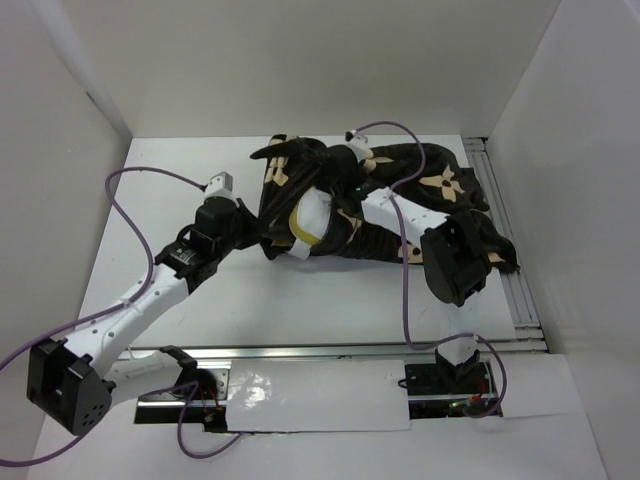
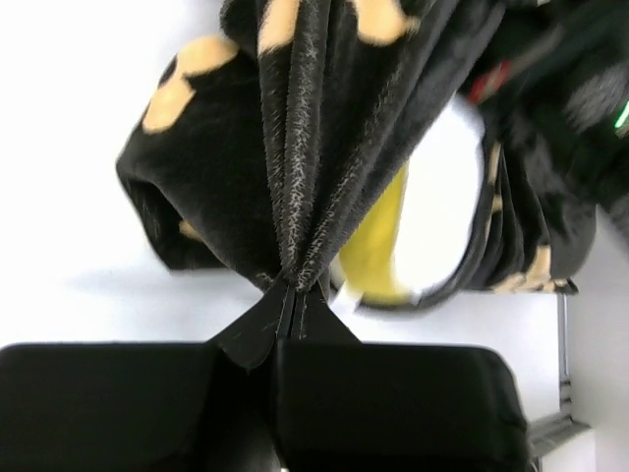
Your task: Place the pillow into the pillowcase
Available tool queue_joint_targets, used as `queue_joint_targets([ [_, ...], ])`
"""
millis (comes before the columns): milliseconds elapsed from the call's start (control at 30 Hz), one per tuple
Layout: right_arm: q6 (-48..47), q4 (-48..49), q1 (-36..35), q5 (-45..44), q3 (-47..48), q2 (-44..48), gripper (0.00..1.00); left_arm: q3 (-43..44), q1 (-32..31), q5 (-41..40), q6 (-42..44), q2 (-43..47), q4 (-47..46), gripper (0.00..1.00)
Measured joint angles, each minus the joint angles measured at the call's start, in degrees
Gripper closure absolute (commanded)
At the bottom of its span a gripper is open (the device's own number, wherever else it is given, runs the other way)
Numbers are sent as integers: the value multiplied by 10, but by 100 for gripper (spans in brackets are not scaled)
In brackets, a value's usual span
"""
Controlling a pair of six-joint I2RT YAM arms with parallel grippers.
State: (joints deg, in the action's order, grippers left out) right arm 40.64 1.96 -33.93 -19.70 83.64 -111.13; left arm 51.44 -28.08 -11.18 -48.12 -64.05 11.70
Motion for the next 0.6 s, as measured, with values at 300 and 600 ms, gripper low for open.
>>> queue_joint_targets([
  [300,189,-137,17,-9,144,-85,100,-75,-62,23,-47,33,-69,100],
  [600,237,-140,-39,-177,192,-158,100,80,-67,30,1,-29,12,100],
])
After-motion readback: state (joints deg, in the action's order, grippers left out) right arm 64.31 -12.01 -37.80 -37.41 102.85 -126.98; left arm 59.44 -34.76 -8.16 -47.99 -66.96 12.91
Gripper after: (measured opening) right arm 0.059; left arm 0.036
